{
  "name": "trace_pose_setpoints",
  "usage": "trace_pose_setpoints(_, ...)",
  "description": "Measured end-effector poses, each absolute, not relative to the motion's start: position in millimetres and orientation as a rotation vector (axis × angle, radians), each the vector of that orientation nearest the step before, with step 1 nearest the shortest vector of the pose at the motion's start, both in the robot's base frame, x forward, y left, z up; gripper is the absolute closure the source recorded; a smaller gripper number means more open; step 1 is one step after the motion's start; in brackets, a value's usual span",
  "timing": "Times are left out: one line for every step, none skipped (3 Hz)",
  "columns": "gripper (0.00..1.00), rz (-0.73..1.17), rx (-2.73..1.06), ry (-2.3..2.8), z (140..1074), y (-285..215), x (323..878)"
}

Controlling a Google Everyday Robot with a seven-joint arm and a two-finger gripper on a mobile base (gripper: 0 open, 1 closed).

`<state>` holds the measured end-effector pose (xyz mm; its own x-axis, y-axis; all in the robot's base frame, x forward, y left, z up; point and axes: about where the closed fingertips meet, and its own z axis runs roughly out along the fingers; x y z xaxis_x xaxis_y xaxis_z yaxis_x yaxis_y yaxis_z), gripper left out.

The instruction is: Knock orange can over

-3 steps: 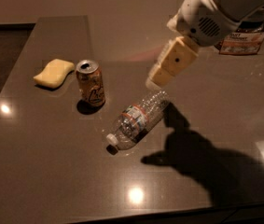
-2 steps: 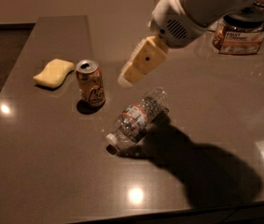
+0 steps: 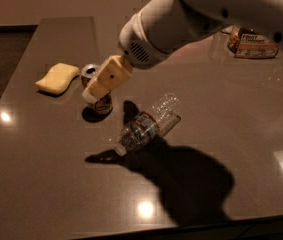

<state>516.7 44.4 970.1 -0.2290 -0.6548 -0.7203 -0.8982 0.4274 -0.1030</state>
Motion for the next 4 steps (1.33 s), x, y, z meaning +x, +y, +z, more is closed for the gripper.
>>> trace_pose_setpoints(0.00,0.518,-1.260,1.934,947.8,74.3,525.7)
trace_pose_setpoints(0.00,0.559,-1.234,1.918,936.8,85.5,532.0)
trace_pose_setpoints(0.02,0.597,-1.223,1.916,917.8,88.3,546.1)
trace_pose_setpoints(0.24,0.591,-1.219,1.930,906.3,82.4,557.4)
